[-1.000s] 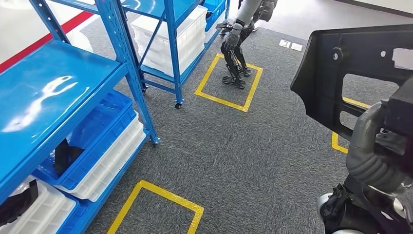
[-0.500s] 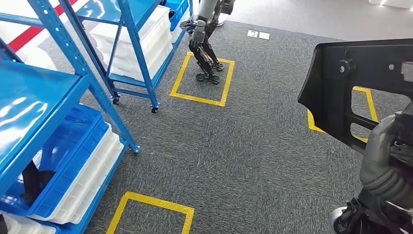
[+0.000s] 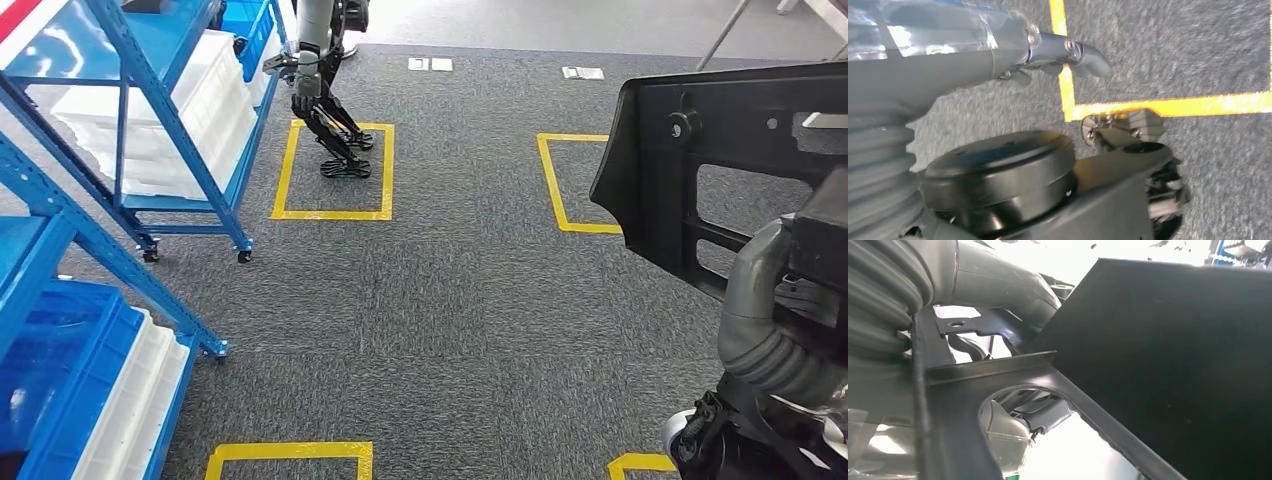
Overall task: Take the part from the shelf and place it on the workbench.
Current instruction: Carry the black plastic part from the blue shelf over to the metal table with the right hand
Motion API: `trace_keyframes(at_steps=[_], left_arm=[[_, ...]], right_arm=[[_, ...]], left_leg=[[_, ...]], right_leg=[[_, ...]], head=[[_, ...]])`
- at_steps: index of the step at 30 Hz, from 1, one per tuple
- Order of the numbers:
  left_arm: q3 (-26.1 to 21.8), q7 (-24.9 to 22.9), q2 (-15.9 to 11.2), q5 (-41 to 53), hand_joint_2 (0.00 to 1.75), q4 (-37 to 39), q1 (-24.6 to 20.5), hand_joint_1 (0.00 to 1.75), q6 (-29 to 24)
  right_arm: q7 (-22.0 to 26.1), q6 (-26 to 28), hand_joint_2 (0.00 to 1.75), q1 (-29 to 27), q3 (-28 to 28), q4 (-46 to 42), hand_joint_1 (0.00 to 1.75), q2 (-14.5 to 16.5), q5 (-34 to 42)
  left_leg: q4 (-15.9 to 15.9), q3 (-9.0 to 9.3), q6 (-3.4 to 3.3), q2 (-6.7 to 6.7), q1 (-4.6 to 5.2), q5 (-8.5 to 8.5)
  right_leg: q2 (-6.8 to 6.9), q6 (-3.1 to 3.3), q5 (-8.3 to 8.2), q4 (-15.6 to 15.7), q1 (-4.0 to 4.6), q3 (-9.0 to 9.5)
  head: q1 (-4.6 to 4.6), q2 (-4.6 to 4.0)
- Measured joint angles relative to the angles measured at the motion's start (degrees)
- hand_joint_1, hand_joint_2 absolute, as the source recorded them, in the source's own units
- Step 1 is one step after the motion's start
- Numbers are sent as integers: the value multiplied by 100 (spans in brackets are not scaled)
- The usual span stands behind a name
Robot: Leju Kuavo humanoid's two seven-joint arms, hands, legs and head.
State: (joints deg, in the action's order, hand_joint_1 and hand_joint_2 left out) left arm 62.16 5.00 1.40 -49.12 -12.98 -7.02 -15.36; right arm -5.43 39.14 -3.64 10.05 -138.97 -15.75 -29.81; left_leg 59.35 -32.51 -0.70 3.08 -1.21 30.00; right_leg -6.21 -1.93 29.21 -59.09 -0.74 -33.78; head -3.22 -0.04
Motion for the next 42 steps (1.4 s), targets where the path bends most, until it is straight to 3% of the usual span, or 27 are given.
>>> trace_keyframes(at_steps=[2, 3, 5, 6, 7, 9, 11, 13, 14, 16, 18, 20, 21, 23, 24, 25, 27, 29, 30, 31, 33, 35, 36, 37, 39, 40, 42], left_arm=[[0, 70, 9, -5, 175, 1, 3, 0, -11], [0, 98, 15, -7, 175, 1, 11, 0, -15], [0, 138, 19, -8, 175, 2, 24, 0, -23], [0, 158, 21, -8, 175, 2, 22, 0, -28], [0, 177, 26, -8, 175, 2, 16, 0, -35], [0, 210, 39, -8, 175, 2, -6, 0, -51], [0, 227, 49, -9, 175, 2, -23, 0, -66], [0, 237, 52, -14, 175, 1, -31, 0, -74], [0, 244, 54, -17, 175, 1, -37, 0, -78], [0, 271, 57, -24, 175, -2, -47, 0, -78], [0, 301, 55, -39, 175, -2, -37, 0, -77], [0, 324, 50, -84, 175, -1, -12, 0, -67], [0, 335, 47, -115, 175, -1, -3, 0, -52], [-1, 359, 40, -175, 175, -1, -2, 0, -11], [-2, 370, 37, -195, 175, -1, -5, 0, 6], [-2, 383, 33, -207, 175, -1, -7, 0, 18], [-2, 397, 23, -219, 175, 0, -3, 0, 26], [-2, 401, 11, -225, 175, 1, 0, 0, 26], [-2, 402, 4, -226, 175, 2, -1, 0, 26], [-2, 402, 2, -227, 175, 2, -2, 0, 26], [-2, 403, -2, -227, 175, 2, 8, 0, 26], [-2, 403, -11, -227, 175, 5, 24, 0, 26], [-2, 403, -17, -227, 175, 8, 28, 0, 26], [-2, 403, -22, -227, 175, 9, 27, 0, 26], [-2, 403, -23, -227, 175, 10, 12, 0, 26], [-2, 403, -21, -227, 175, 11, 1, 0, 26], [-3, 403, -10, -227, 175, 12, -16, 0, 26]], right_arm=[[-20, 1, 175, 37, -2, -16, 175, -40, -24], [-38, 0, 175, 53, -1, -21, 175, -55, -28], [-67, -1, 175, 56, -1, -21, 175, -66, -21], [-72, -2, 175, 55, -1, -22, 175, -70, -12], [-69, -1, 175, 55, -2, -25, 175, -78, 6], [-56, -1, 175, 63, -4, -37, 175, -101, 40], [-36, -1, 175, 80, -7, -48, 175, -123, 57], [-21, 0, 175, 88, -8, -52, 175, -139, 70], [-18, 1, 175, 84, -9, -60, 175, -148, 77], [-8, 1, 175, 123, -8, -83, 175, -159, 77], [-5, -1, 175, 190, 0, -91, 175, -158, 39], [-48, -2, 175, 260, 17, -72, 175, -155, -43], [-84, -2, 175, 312, 37, -58, 175, -153, -101], [-155, -2, 175, 447, 106, -30, 175, -149, -223], [-175, -2, 175, 506, 145, -17, 175, -147, -274], [-187, -2, 175, 560, 181, -4, 175, -145, -309], [-196, -3, 175, 633, 233, 20, 175, -142, -335], [-205, -3, 175, 671, 268, 43, 175, -140, -339], [-209, -2, 175, 686, 281, 52, 175, -140, -344], [-212, -2, 175, 711, 297, 62, 175, -142, -350], [-213, -2, 175, 756, 332, 85, 175, -141, -363], [-213, -2, 175, 765, 370, 114, 175, -138, -366], [-213, -2, 175, 762, 387, 129, 175, -138, -365], [-213, -2, 175, 762, 404, 143, 175, -137, -365], [-213, -2, 175, 762, 428, 166, 175, -137, -365], [-213, -2, 175, 766, 439, 174, 175, -137, -365], [-213, -2, 175, 773, 459, 186, 175, -138, -367]], left_leg=[[-31, 50, -58, -217, 14, 15], [-32, 66, -76, -330, 29, 35], [-32, 95, -86, -540, 50, 77], [-32, 115, -80, -632, 58, 99], [-32, 143, -73, -712, 65, 121], [-35, 203, -46, -838, 81, 169], [-39, 233, -3, -930, 97, 203], [-66, 271, 49, -1029, 99, 221], [-70, 298, 78, -997, 89, 244], [137, 243, 116, -660, 72, 399], [807, -99, 125, -303, 68, 710], [1434, -501, 127, -260, 73, 868], [1485, -589, 127, -263, 72, 782], [970, -459, 124, -175, 61, 318], [618, -330, 119, -10, 43, 123], [322, -213, 112, 135, 25, -7], [99, -115, 83, 288, 15, -23], [61, -84, 32, 128, 20, -25], [42, -62, -2, 32, 15, -24], [21, -40, -31, -73, 10, -22], [3, -7, -76, -296, 29, 4], [4, 11, -92, -526, 59, 43], [5, 28, -92, -632, 70, 67], [5, 55, -87, -728, 78, 92], [0, 129, -68, -877, 88, 146], [-2, 157, -51, -935, 98, 171], [-12, 187, -12, -1035, 109, 201]], right_leg=[[381, -52, 262, -519, 14, -263], [506, -75, 425, -895, 11, -461], [584, -98, 567, -1423, 3, -747], [603, -94, 479, -1407, 3, -747], [633, -78, 301, -1183, 8, -634], [808, -14, -62, -433, 50, -244], [966, 66, -159, 18, 115, -17], [921, 135, -132, 94, 149, 4], [868, 165, -145, 132, 140, 26], [769, 228, -179, 221, 109, 86], [661, 271, -188, 253, 97, 113], [508, 286, -177, 245, 102, 116], [423, 285, -168, 235, 101, 120], [256, 259, -132, 193, 83, 134], [183, 233, -103, 159, 77, 133], [111, 203, -74, 118, 69, 122], [-24, 135, -51, 78, 45, 85], [-147, 79, -60, 88, 21, 55], [-84, 53, -32, 46, 30, 26], [56, 28, 51, -97, 41, -49], [432, -21, 351, -706, 52, -365], [578, -49, 576, -1367, 34, -726], [600, -50, 545, -1472, 28, -793], [618, -39, 405, -1356, 26, -743], [750, 15, 2, -648, 52, -388], [851, 54, -119, -297, 85, -210], [986, 120, -154, 31, 153, -45]], head=[[-75, 0], [-111, 0], [-146, 0], [-163, 0], [-180, 0], [-205, 0], [-216, 0], [-216, 0], [-216, 0], [-193, 0], [-116, 0], [-51, 0], [-37, 0], [-9, 0], [6, 0], [19, 0], [27, 0], [25, 0], [7, 0], [-29, 0], [-114, 0], [-163, 0], [-180, 0], [-197, 0], [-220, 0], [-223, 0], [-223, 0]])
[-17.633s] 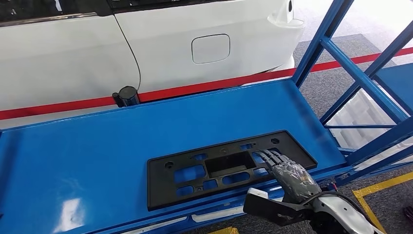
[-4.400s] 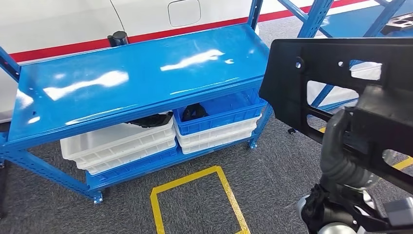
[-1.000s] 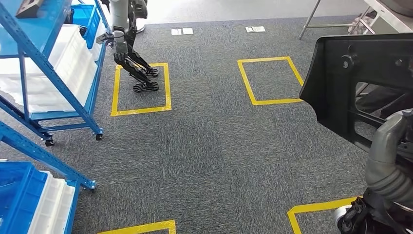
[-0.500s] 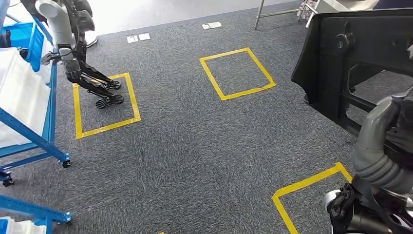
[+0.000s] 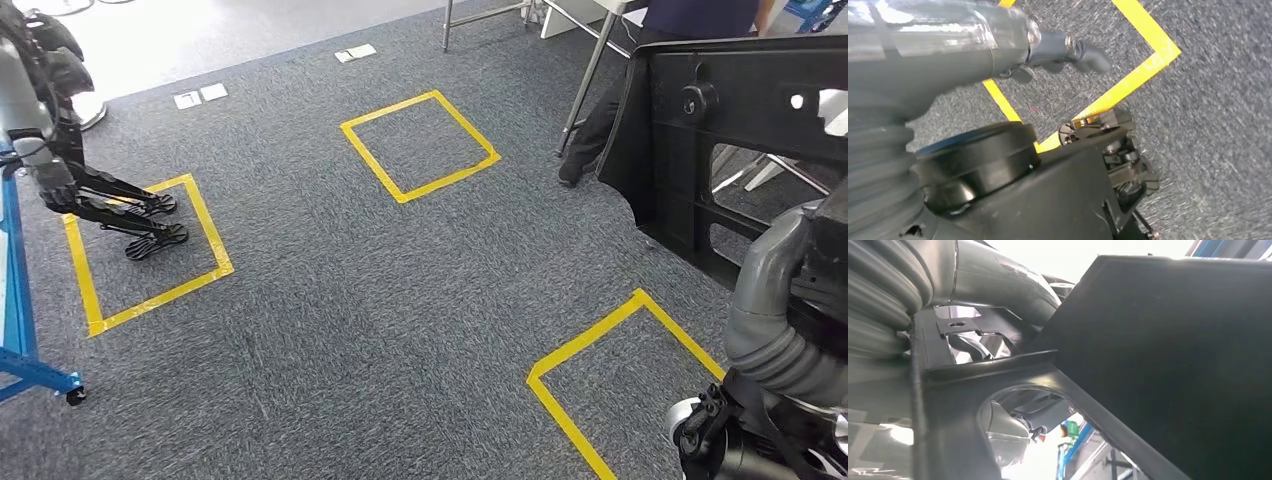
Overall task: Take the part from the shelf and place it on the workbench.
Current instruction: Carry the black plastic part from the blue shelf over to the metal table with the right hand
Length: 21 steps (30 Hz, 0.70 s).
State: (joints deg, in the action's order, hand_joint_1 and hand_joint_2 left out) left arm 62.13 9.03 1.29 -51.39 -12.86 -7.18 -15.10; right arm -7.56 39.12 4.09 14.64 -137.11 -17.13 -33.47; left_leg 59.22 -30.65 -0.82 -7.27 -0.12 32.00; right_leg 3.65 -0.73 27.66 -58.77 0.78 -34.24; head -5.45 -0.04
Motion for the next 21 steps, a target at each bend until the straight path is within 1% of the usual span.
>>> trace_keyframes(at_steps=[1, 2, 3, 4, 5, 6, 7, 8, 9, 10, 11, 12, 13, 14, 15, 16, 17, 18, 19, 20, 21], left_arm=[[-1, 0, 5, 0, 175, 1, -5, 0, 1], [-2, 1, 10, 0, 175, 0, -8, 0, 2], [-3, 1, 14, 0, 175, -1, -13, 0, 3], [-4, 3, 16, 0, 175, -1, -17, 0, 4], [-6, 4, 16, 0, 175, -1, -18, 0, 5], [-7, 4, 17, 0, 175, 0, -15, 0, 6], [-8, 4, 16, 0, 175, 1, -3, 0, 7], [-8, 2, 13, 0, 175, 2, 12, 0, 8], [-8, 1, 9, -1, 175, 3, 26, 0, 8], [-8, 0, 5, -3, 175, 5, 38, 0, 9], [-8, 0, 1, -11, 175, 8, 42, 0, 11], [-9, -1, -1, -23, 175, 9, 42, 0, 14], [-10, -3, -2, -38, 175, 9, 39, 0, 21], [-11, -7, -4, -52, 175, 10, 37, 0, 27], [-12, -14, -7, -65, 175, 10, 39, 0, 35], [-13, -25, -11, -78, 175, 11, 44, 0, 43], [-14, -38, -16, -89, 175, 13, 51, 0, 48], [-14, -50, -24, -98, 175, 16, 56, 0, 53], [-14, -59, -30, -103, 175, 19, 58, 0, 56], [-14, -63, -33, -106, 175, 21, 58, 0, 58], [-14, -63, -38, -115, 175, 22, 60, 0, 62]], right_arm=[[0, 0, 175, 2, 11, 7, 175, 0, -1], [0, 1, 175, -1, 22, 12, 175, -1, -2], [0, 0, 175, -4, 34, 15, 175, -1, -4], [0, 0, 175, 6, 47, 20, 175, -1, -5], [0, 0, 175, 18, 59, 25, 175, 2, -6], [0, 1, 175, 28, 69, 31, 175, 4, -7], [0, 1, 175, 37, 80, 39, 175, 8, -5], [0, 1, 175, 34, 89, 46, 175, 12, -5], [0, 1, 175, 30, 95, 54, 175, 15, -5], [-4, 0, 175, 29, 101, 62, 175, 17, -7], [-10, 0, 175, 29, 108, 68, 175, 20, -13], [-20, 0, 175, 29, 114, 72, 175, 21, -28], [-31, 0, 175, 32, 122, 74, 175, 22, -49], [-44, 0, 175, 39, 131, 78, 175, 24, -75], [-57, 0, 175, 46, 141, 81, 175, 26, -102], [-69, 0, 175, 49, 149, 83, 175, 30, -126], [-79, 0, 175, 41, 157, 83, 175, 35, -144], [-84, 1, 175, 19, 161, 80, 175, 40, -157], [-85, 2, 175, 0, 162, 78, 175, 45, -166], [-85, 2, 175, -14, 163, 78, 175, 49, -170], [-85, 2, 175, -24, 164, 78, 175, 53, -173]], left_leg=[[-8, 15, 26, -50, 2, 9], [-14, 34, 58, -69, -6, 26], [7, 51, 92, 75, -20, 56], [97, 26, 118, 283, -31, 120], [312, -75, 136, 518, -36, 236], [627, -243, 141, 734, -41, 377], [998, -466, 142, 796, -38, 521], [1323, -679, 144, 799, -36, 613], [1489, -823, 148, 786, -37, 597], [1469, -873, 149, 779, -39, 472], [1246, -819, 151, 800, -44, 248], [897, -698, 154, 918, -60, 3], [567, -572, 156, 1119, -90, -169], [323, -473, 154, 1286, -115, -268], [199, -420, 144, 1417, -130, -282], [180, -400, 124, 1429, -127, -255], [172, -381, 93, 1333, -118, -250], [152, -354, 59, 1236, -114, -243], [128, -322, 25, 1130, -115, -236], [104, -289, -7, 1016, -115, -228], [90, -260, -34, 896, -104, -210]], right_leg=[[-27, 29, 15, 24, 21, 4], [-79, 57, 8, 48, 19, 20], [-130, 80, -3, 88, 11, 49], [-177, 107, -14, 129, -5, 81], [-223, 130, -25, 167, -25, 115], [-269, 146, -23, 179, -31, 129], [-329, 164, -16, 177, -34, 134], [-401, 174, -7, 173, -33, 138], [-482, 176, 4, 165, -34, 144], [-567, 171, 19, 151, -40, 151], [-653, 155, 41, 127, -51, 161], [-732, 131, 74, 93, -67, 164], [-808, 99, 110, 45, -75, 154], [-886, 65, 137, 5, -88, 135], [-962, 32, 153, -20, -104, 112], [-1046, 0, 153, -27, -119, 93], [-1139, -28, 145, -16, -138, 79], [-1127, -56, 155, -29, -139, 69], [-1034, -80, 192, -87, -130, 38], [-868, -105, 286, -256, -120, -47], [-650, -127, 434, -548, -114, -195]], head=[[5, 0], [5, 0], [14, 0], [23, 0], [49, 0], [86, 0], [121, 0], [153, 0], [170, 0], [183, 0], [197, 0], [215, 0], [236, 0], [250, 0], [255, 0], [255, 0], [250, 0], [241, 0], [219, 0], [179, 0], [134, 0]])
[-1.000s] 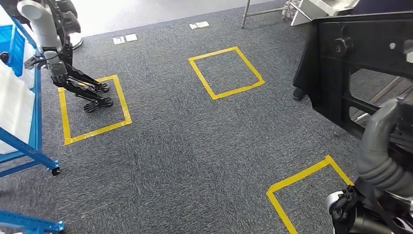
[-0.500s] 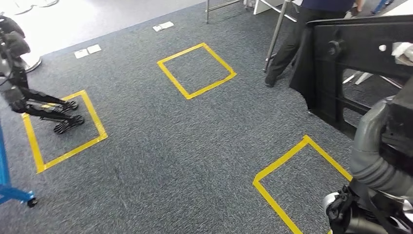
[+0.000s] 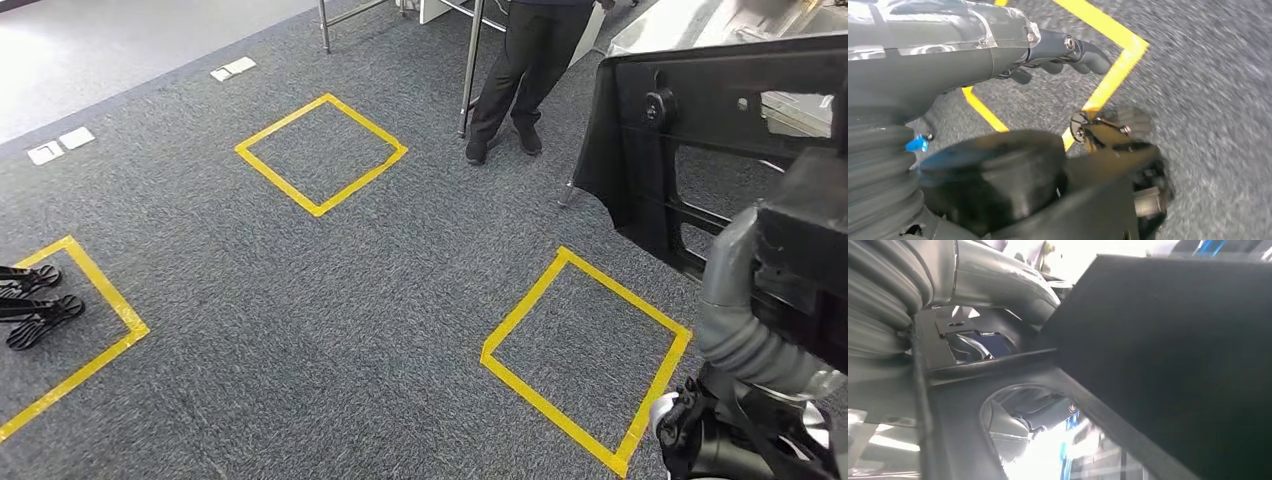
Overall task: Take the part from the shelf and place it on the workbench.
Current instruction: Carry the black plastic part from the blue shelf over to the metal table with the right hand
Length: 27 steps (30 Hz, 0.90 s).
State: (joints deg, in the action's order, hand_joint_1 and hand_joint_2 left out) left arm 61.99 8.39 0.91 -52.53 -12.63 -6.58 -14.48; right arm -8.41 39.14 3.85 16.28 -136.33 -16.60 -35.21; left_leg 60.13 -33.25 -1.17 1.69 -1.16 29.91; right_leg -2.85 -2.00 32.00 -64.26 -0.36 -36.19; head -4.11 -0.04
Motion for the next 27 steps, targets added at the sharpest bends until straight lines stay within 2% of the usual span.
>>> trace_keyframes(at_steps=[1, 2, 3, 4, 5, 6, 8, 9, 10, 11, 12, 14, 15, 16, 17, 18, 19, 20, 21, 22, 23, 24, 25, 27], left_arm=[[-1, 0, -4, -19, 175, 1, 6, 0, 6], [-2, 1, -11, -51, 175, 2, 13, 0, 14], [-4, 2, -20, -87, 175, 4, 19, 0, 23], [-8, 4, -28, -123, 175, 7, 20, 0, 31], [-14, 9, -34, -154, 175, 10, 15, 0, 36], [-25, 16, -37, -175, 175, 11, 6, 0, 38], [-45, 42, -36, -208, 175, 13, -17, 0, 38], [-52, 57, -33, -219, 175, 13, -26, 0, 38], [-54, 71, -30, -227, 175, 13, -33, 0, 36], [-56, 81, -28, -232, 175, 13, -40, 0, 34], [-58, 87, -26, -234, 175, 13, -46, 0, 30], [-63, 95, -26, -233, 175, 12, -62, 0, 25], [-68, 97, -26, -232, 175, 12, -64, 0, 23], [-75, 95, -26, -232, 175, 12, -59, 0, 27], [-84, 89, -27, -233, 175, 13, -45, 0, 35], [-91, 83, -28, -238, 175, 13, -27, 0, 47], [-96, 75, -30, -243, 175, 13, -12, 0, 60], [-98, 71, -33, -249, 175, 14, -2, 0, 72], [-101, 68, -37, -256, 175, 14, 2, 0, 87], [-104, 64, -39, -262, 175, 15, 1, 0, 101], [-111, 62, -42, -271, 175, 15, 0, 0, 116], [-119, 60, -42, -278, 175, 15, 2, 0, 130], [-127, 55, -43, -283, 175, 15, 5, 0, 137], [-139, 48, -44, -294, 175, 15, 7, 0, 148]], right_arm=[[0, -1, 175, -4, 3, 2, 175, 4, -4], [0, -1, 175, -18, 8, 4, 175, 10, -9], [0, -2, 175, -41, 13, 8, 175, 17, -19], [0, -2, 175, -63, 19, 14, 175, 22, -33], [0, -2, 175, -83, 24, 20, 175, 26, -48], [0, -1, 175, -98, 28, 25, 175, 30, -60], [0, -1, 175, -108, 34, 32, 175, 40, -72], [1, -1, 175, -112, 35, 34, 175, 45, -73], [1, -2, 175, -121, 36, 36, 175, 50, -73], [2, -1, 175, -137, 37, 37, 175, 55, -73], [4, -1, 175, -157, 37, 37, 175, 58, -70], [13, 1, 175, -166, 36, 31, 175, 70, -69], [16, 1, 175, -161, 37, 31, 175, 76, -67], [20, 1, 175, -155, 39, 36, 175, 83, -63], [20, 0, 175, -154, 43, 44, 175, 89, -56], [19, 0, 175, -158, 46, 54, 175, 96, -48], [15, 0, 175, -159, 49, 65, 175, 102, -39], [10, 0, 175, -159, 51, 74, 175, 105, -33], [5, 1, 175, -157, 53, 82, 175, 107, -29], [1, 0, 175, -154, 54, 89, 175, 109, -27], [-2, -1, 175, -143, 56, 96, 175, 110, -27], [-5, -1, 175, -128, 58, 102, 175, 112, -27], [-8, -2, 175, -113, 61, 110, 175, 114, -28], [-14, -1, 175, -93, 66, 125, 175, 118, -31]], left_leg=[[-4, 21, -21, -121, 14, 25], [-4, 40, -33, -249, 25, 53], [-3, 60, -35, -366, 32, 83], [-3, 87, -30, -468, 36, 112], [-3, 122, -22, -557, 38, 141], [-5, 166, -10, -634, 41, 172], [-15, 236, 23, -758, 59, 227], [-22, 255, 47, -810, 69, 244], [-34, 267, 73, -861, 77, 256], [-45, 290, 102, -919, 81, 266], [-55, 314, 135, -911, 74, 288], [118, 278, 185, -543, 55, 419], [367, 157, 201, -308, 47, 544], [710, -30, 206, -128, 45, 685], [1078, -254, 211, -91, 48, 811], [1347, -448, 219, -96, 47, 851], [1447, -569, 226, -108, 42, 786], [1347, -593, 232, -106, 33, 609], [1057, -522, 240, -49, 16, 349], [718, -407, 246, 103, -10, 126], [409, -293, 246, 269, -39, -22], [209, -211, 236, 395, -54, -90], [132, -168, 215, 455, -56, -75], [101, -127, 147, 306, -47, -55]], right_leg=[[144, -21, 164, -370, -5, -200], [225, -39, 303, -743, -13, -405], [257, -50, 351, -988, -18, -544], [271, -52, 284, -1032, -19, -578], [291, -44, 109, -850, -17, -495], [342, -20, -131, -488, -12, -316], [570, 55, -409, 222, 45, 46], [664, 94, -438, 420, 78, 143], [708, 126, -399, 483, 110, 170], [669, 156, -394, 518, 123, 171], [615, 180, -401, 550, 109, 191], [497, 232, -427, 647, 69, 262], [443, 256, -438, 683, 46, 296], [383, 276, -435, 693, 43, 310], [310, 291, -428, 691, 41, 317], [224, 298, -415, 686, 40, 324], [131, 296, -400, 678, 36, 336], [36, 283, -380, 663, 29, 350], [-52, 260, -352, 639, 17, 366], [-126, 232, -317, 607, 2, 375], [-203, 195, -277, 557, -8, 369], [-278, 157, -251, 524, -23, 357], [-356, 121, -238, 512, -36, 341], [-524, 57, -247, 531, -61, 319]], head=[[-40, 0], [-63, 0], [-76, 0], [-90, 0], [-106, 0], [-123, 0], [-144, 0], [-148, 0], [-143, 0], [-139, 0], [-139, 0], [-116, 0], [-86, 0], [-43, 0], [-7, 0], [25, 0], [46, 0], [63, 0], [79, 0], [96, 0], [112, 0], [120, 0], [128, 0], [128, 0]])
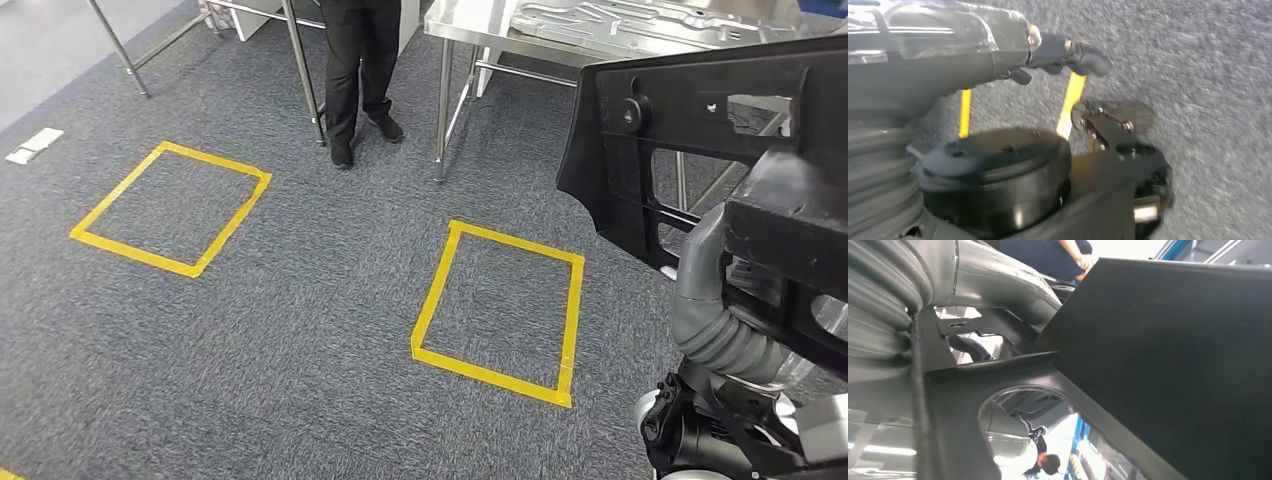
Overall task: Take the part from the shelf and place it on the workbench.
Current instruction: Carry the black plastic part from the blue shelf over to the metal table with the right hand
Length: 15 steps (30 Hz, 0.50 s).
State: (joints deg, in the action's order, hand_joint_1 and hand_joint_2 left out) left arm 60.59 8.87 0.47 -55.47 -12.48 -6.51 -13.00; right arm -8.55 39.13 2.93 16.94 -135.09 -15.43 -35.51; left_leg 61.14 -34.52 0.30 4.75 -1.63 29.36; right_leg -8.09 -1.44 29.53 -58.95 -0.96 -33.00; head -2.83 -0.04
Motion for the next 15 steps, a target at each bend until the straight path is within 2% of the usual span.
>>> trace_keyframes(at_steps=[1, 2, 4, 5, 6, 7, 8, 9, 10, 11, 12, 13, 15], left_arm=[[-4, -2, -2, -7, 175, 1, -3, 0, 8], [-10, -2, -1, -17, 175, 1, -7, 0, 18], [-31, -2, 3, -41, 175, 2, -3, 0, 39], [-42, -3, 5, -51, 175, 2, 4, 0, 44], [-51, -5, 3, -60, 175, 3, 12, 0, 48], [-56, -7, 1, -66, 175, 3, 14, 0, 48], [-58, -9, 1, -69, 175, 4, 11, 0, 48], [-59, -11, 4, -72, 175, 4, 3, 0, 48], [-60, -13, 10, -72, 175, 3, -6, 0, 48], [-60, -17, 19, -72, 175, 3, -16, 0, 48], [-61, -21, 27, -73, 175, 2, -23, 0, 48], [-61, -28, 34, -73, 175, 2, -28, 0, 48], [-62, -41, 45, -74, 175, 2, -36, 0, 48]], right_arm=[[-1, 0, 175, 2, 3, 5, 175, 1, -4], [-2, 1, 175, 13, 7, 10, 175, 2, -8], [-6, 0, 175, 38, 18, 26, 175, 7, -19], [-10, 0, 175, 43, 25, 39, 175, 9, -22], [-16, -1, 175, 36, 32, 52, 175, 13, -25], [-26, 0, 175, 25, 40, 65, 175, 15, -29], [-33, 0, 175, 18, 49, 76, 175, 16, -35], [-40, 0, 175, 14, 56, 84, 175, 17, -40], [-46, 1, 175, 14, 62, 89, 175, 17, -46], [-50, 0, 175, 15, 68, 92, 175, 17, -48], [-52, 1, 175, 17, 73, 93, 175, 16, -49], [-54, 1, 175, 15, 78, 95, 175, 16, -51], [-59, 2, 175, 1, 85, 99, 175, 15, -55]], left_leg=[[-20, 27, -35, -89, -4, 6], [-44, 58, -70, -194, -10, 12], [-77, 111, -125, -414, 3, 38], [-81, 125, -144, -532, 15, 58], [-80, 137, -150, -640, 25, 78], [-80, 153, -151, -740, 34, 102], [-79, 177, -146, -829, 43, 126], [-81, 210, -139, -906, 53, 151], [-85, 246, -132, -973, 61, 177], [-89, 279, -115, -1030, 77, 203], [-96, 301, -95, -1080, 89, 222], [-105, 316, -72, -1127, 99, 236], [-143, 362, -17, -1217, 112, 251]], right_leg=[[28, -26, 15, -20, 5, -15], [156, -53, 76, -130, 16, -71], [559, -100, 342, -688, 39, -360], [695, -119, 491, -1059, 39, -566], [756, -128, 579, -1361, 36, -740], [784, -129, 571, -1508, 36, -835], [804, -118, 451, -1443, 38, -820], [840, -91, 248, -1181, 46, -701], [927, -47, 38, -804, 66, -522], [1036, 2, -103, -453, 103, -344], [1133, 47, -170, -197, 137, -216], [1193, 80, -167, -66, 167, -154], [1130, 122, -143, -1, 177, -133]], head=[[-10, 0], [-42, 0], [-122, 0], [-160, 0], [-182, 0], [-205, 0], [-228, 0], [-249, 0], [-268, 0], [-274, 0], [-280, 0], [-281, 0], [-277, 0]])
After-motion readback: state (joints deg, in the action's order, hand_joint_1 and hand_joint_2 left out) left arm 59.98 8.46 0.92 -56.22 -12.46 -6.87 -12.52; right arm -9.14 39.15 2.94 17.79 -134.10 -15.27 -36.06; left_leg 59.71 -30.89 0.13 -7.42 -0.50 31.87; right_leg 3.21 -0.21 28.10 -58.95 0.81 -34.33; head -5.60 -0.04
